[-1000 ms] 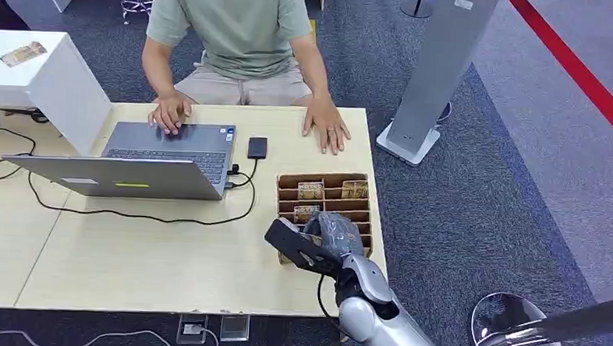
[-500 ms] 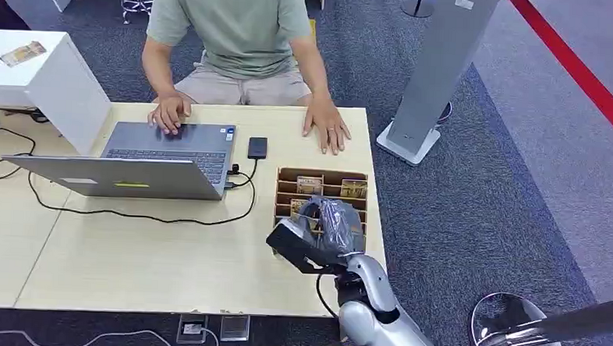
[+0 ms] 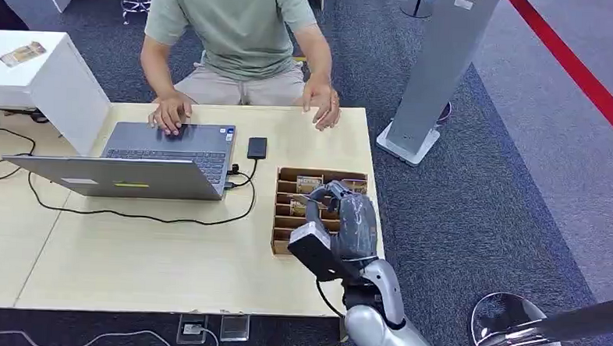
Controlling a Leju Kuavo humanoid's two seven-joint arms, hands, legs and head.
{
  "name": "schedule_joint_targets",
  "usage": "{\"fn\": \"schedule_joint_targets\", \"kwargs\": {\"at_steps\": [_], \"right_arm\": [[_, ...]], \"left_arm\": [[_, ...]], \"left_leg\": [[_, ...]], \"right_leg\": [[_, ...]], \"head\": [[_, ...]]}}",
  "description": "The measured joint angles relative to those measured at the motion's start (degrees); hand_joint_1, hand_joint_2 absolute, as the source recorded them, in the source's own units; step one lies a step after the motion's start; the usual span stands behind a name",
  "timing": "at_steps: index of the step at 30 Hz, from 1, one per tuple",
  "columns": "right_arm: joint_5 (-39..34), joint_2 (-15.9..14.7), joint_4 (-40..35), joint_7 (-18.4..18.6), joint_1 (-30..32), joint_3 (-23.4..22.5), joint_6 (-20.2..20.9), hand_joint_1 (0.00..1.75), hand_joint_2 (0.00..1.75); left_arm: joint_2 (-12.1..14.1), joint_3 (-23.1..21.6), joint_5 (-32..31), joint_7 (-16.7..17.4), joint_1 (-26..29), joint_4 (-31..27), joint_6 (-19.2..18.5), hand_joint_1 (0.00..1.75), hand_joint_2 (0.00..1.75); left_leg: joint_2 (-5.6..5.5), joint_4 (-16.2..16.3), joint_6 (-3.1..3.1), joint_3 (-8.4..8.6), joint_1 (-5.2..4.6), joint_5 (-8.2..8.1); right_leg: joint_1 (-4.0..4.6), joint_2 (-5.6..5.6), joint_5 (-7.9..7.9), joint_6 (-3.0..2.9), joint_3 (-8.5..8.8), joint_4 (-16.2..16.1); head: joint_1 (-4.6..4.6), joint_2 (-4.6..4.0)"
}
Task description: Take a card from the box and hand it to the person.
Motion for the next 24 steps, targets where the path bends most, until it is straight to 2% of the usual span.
{"fn": "schedule_joint_targets", "kwargs": {"at_steps": [3, 5, 10, 13, 17, 24], "right_arm": [[-3.6, 0.1, 0.9, 2.3, -1.4, 0.2, 4.9, 1.66, 1.75], [-6.3, 0.8, 3.1, 2.5, -3.9, 0.3, 7.0, 1.66, 1.75], [-9.3, 4.1, 11.6, 1.7, -12.6, 0.4, 7.5, 1.66, 1.75], [-6.9, 6.5, 18.5, 3.5, -19.1, 0.6, 6.4, 1.66, 1.75], [0.6, 9.5, 27.3, 7.6, -26.6, 1.6, 5.1, 1.66, 1.75], [5.8, 14.3, 40.8, 11.0, -34.6, 3.6, 5.7, 1.66, 1.75]], "left_arm": [[0.0, 0.0, -0.2, 0.1, 0.0, 0.0, -0.1, 0.0, 1.75], [0.0, 0.0, -0.9, 0.5, -0.1, 0.0, -0.3, 0.0, 1.75], [0.0, -0.1, -2.5, 0.4, -0.2, 0.0, -0.9, 0.0, 1.75], [0.0, -0.2, -3.2, 0.1, -0.3, 0.0, -1.1, 0.0, 1.75], [0.0, -0.3, -3.4, 0.0, -0.4, 0.0, -1.1, 0.0, 1.75], [0.0, -1.0, -3.0, 1.3, -0.4, 0.0, -0.9, 0.0, 1.75]], "left_leg": [[0.0, 0.0, 0.0, -0.03, 0.0, 0.0], [0.01, 0.0, 0.0, -0.04, 0.0, 0.0], [-0.01, 0.0, 0.03, -0.02, 0.0, 0.06], [0.0, 0.0, 0.02, -0.03, 0.0, 0.06], [-0.02, 0.0, 0.02, -0.04, 0.0, 0.06], [-0.02, 0.0, 0.02, -0.06, 0.0, 0.06]], "right_leg": [[0.0, 0.0, 0.0, 0.0, 0.0, 0.0], [0.0, 0.01, 0.0, 0.0, -0.01, 0.0], [0.0, -0.03, 0.01, -0.01, 0.01, 0.0], [0.0, -0.02, 0.02, -0.02, 0.0, 0.1], [0.0, -0.04, 0.02, -0.02, -0.03, 0.1], [0.0, -0.04, 0.01, -0.01, -0.04, 0.1]], "head": [[0.02, 0.0], [0.09, 0.0], [0.09, 0.0], [0.0, 0.0], [0.07, 0.02], [0.07, 0.0]]}}
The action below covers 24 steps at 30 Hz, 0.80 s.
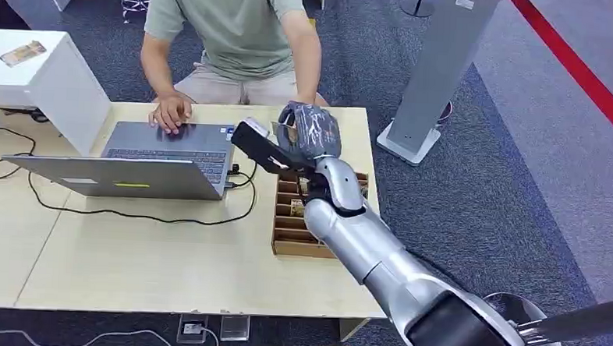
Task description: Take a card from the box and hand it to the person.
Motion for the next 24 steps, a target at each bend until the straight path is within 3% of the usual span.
{"fn": "schedule_joint_targets", "kwargs": {"at_steps": [7, 8, 24], "right_arm": [[0.8, 1.9, 6.5, -0.1, -2.5, 0.8, 0.0, 1.66, 1.75], [0.8, 2.1, 7.0, -0.2, -2.6, 0.9, 0.0, 0.0, 1.75], [-1.4, 3.0, 11.8, -2.9, -2.6, 0.7, -2.9, 0.0, 1.75]], "left_arm": [[0.0, -0.1, 0.5, 0.4, 0.0, 0.0, 0.3, 0.0, 1.75], [0.0, -0.1, 0.5, 0.4, 0.0, 0.0, 0.4, 0.0, 1.75], [0.0, -0.6, 1.3, -0.8, 0.0, 0.0, -0.6, 0.0, 1.75]], "left_leg": [[0.0, 0.0, 0.0, 0.02, 0.0, 0.0], [0.0, 0.0, 0.0, 0.02, 0.0, 0.0], [0.01, 0.0, 0.0, 0.03, 0.0, 0.0]], "right_leg": [[0.0, 0.02, 0.0, 0.0, 0.0, 0.0], [0.0, 0.01, 0.0, 0.0, 0.0, 0.0], [0.0, 0.02, 0.0, 0.0, -0.01, 0.0]], "head": [[0.0, 0.0], [-0.04, 0.0], [-0.02, 0.0]]}}
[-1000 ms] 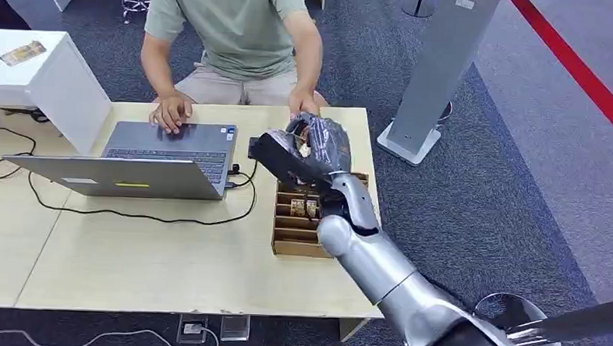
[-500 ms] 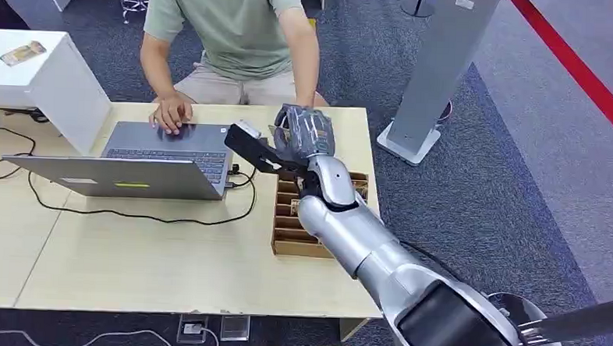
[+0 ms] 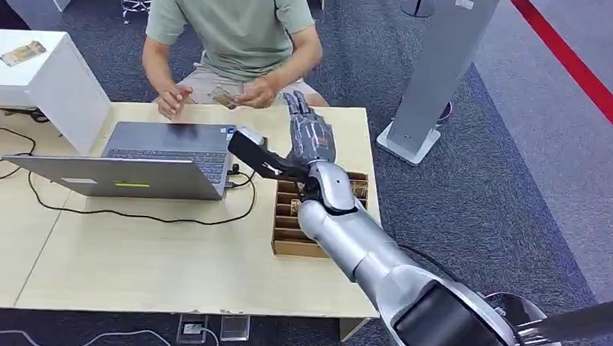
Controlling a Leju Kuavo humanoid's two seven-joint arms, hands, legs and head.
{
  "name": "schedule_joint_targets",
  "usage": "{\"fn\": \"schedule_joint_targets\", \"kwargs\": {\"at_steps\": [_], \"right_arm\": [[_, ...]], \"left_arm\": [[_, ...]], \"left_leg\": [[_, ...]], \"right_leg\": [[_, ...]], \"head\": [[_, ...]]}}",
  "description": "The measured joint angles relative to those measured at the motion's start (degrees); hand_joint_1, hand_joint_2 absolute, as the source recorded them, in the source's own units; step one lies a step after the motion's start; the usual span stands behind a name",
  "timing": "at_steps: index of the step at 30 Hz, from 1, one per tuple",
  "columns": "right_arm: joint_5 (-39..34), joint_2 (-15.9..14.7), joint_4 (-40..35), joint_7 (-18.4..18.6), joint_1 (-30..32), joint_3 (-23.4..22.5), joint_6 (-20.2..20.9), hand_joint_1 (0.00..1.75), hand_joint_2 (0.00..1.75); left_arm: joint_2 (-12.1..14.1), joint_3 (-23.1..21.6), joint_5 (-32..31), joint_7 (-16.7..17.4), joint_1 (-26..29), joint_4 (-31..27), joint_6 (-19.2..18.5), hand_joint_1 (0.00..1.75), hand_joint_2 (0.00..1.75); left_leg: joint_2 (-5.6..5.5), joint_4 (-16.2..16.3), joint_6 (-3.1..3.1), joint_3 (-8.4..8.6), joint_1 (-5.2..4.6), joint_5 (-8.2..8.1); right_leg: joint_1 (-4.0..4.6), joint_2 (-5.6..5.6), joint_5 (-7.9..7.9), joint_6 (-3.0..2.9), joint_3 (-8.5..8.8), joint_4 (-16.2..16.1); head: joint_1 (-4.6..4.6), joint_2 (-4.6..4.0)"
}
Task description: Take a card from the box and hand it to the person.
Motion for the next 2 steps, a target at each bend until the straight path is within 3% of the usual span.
{"fn": "schedule_joint_targets", "kwargs": {"at_steps": [2], "right_arm": [[-2.2, -0.2, -0.2, -1.1, 0.2, -0.7, -0.8, 0.0, 1.75]], "left_arm": [[0.0, 0.0, 0.4, 0.2, 0.0, 0.0, 0.3, 0.0, 1.75]], "left_leg": [[0.0, 0.0, 0.0, 0.01, 0.0, 0.0]], "right_leg": [[0.0, 0.0, 0.0, 0.0, 0.0, 0.0]], "head": [[-0.04, 0.0]]}}
